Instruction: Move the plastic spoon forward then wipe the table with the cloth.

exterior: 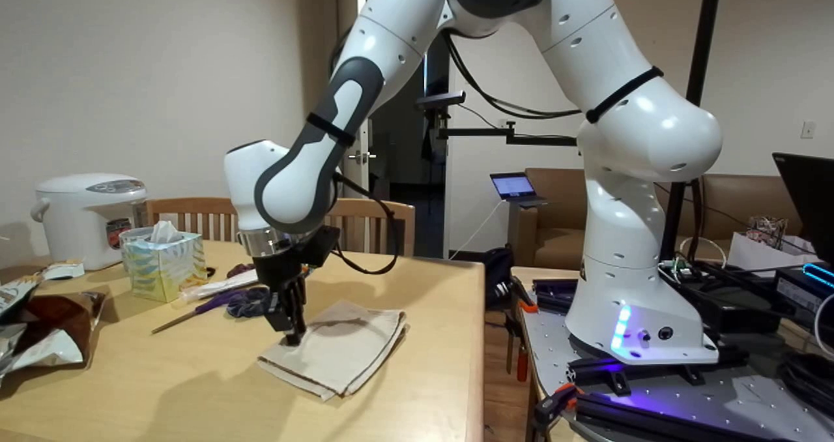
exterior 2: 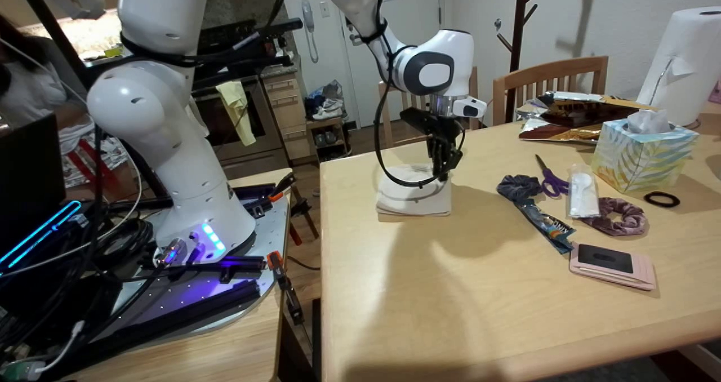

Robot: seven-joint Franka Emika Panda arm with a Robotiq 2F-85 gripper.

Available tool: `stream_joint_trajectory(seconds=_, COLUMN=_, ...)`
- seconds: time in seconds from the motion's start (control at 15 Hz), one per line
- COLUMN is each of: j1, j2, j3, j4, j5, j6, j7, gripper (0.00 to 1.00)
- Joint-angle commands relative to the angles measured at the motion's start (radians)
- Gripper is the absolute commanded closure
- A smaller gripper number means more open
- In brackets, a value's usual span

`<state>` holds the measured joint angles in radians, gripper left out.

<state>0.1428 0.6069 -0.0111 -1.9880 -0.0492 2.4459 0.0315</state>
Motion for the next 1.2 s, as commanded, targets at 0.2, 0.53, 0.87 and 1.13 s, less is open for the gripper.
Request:
stream_joint_trajectory(seconds=0.2, j1=-0.013, j2=0.001, j3=0.013, j4=0.003, j5=-0.012, j6=-0.004, j7=0.007, gripper=0.41)
stream_joint_trajectory(seconds=0.53, j1=-0.020, j2=0.019, j3=0.022, j4=0.015, j5=0.010, j6=0.016, j7=0.017, gripper=0.15)
stream_joint_trajectory(seconds=0.87, j1=-0.022, j2=0.053, j3=0.025, j4=0.033, j5=0.010, j6=0.041, j7=0.013, gripper=0.00)
stream_joint_trajectory(seconds=1.13, j1=-0.027, j2=0.070, j3=0.024, j4=0.045, j5=0.012, j6=0.048, j7=0.009, gripper=0.26)
